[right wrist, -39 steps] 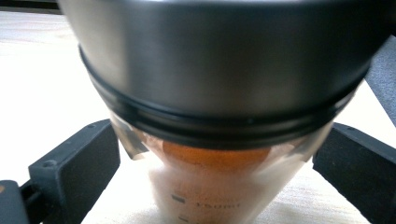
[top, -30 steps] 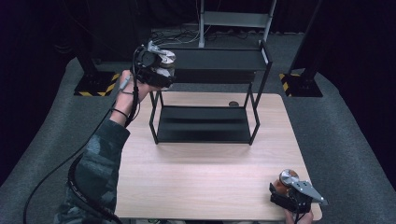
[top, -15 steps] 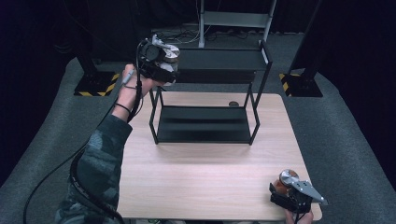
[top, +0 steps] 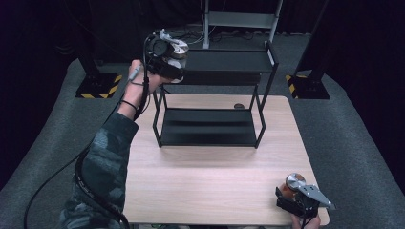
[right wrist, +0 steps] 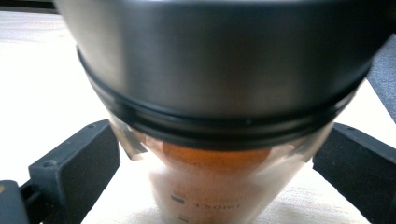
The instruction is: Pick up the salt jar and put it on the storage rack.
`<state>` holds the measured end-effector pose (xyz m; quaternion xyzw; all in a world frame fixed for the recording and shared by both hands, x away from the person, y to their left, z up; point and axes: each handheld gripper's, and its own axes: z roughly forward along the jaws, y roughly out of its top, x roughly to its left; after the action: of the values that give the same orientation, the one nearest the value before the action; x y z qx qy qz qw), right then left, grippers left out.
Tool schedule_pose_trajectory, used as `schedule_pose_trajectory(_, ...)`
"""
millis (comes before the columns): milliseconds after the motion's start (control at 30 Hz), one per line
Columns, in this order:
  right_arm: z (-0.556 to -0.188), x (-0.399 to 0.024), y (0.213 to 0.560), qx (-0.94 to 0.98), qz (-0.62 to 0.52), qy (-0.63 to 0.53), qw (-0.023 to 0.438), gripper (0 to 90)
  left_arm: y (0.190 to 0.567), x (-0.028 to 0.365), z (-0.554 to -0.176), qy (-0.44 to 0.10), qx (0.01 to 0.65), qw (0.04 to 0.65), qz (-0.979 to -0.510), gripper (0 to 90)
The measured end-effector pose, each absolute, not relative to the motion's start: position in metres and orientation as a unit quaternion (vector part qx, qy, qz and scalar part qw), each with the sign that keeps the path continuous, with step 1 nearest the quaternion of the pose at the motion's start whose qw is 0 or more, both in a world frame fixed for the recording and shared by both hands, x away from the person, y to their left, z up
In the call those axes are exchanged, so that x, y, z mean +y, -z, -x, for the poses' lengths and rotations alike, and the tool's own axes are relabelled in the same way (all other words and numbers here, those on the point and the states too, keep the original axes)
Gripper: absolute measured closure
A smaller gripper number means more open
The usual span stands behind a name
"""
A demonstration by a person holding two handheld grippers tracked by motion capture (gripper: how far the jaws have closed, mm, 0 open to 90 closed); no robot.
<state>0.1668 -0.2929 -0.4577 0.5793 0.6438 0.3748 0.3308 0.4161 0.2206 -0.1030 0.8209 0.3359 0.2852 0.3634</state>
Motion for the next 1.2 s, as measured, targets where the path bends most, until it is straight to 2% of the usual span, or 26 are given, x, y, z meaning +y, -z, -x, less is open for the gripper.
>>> schedule_pose_trajectory(1200, -0.166, -0.292, 0.458, 0.645, -0.577, -0.374, 0.333, 0.0, 0.092, 0.200, -0.445, -0.272, 0.350, 0.382, -0.811, 30.6)
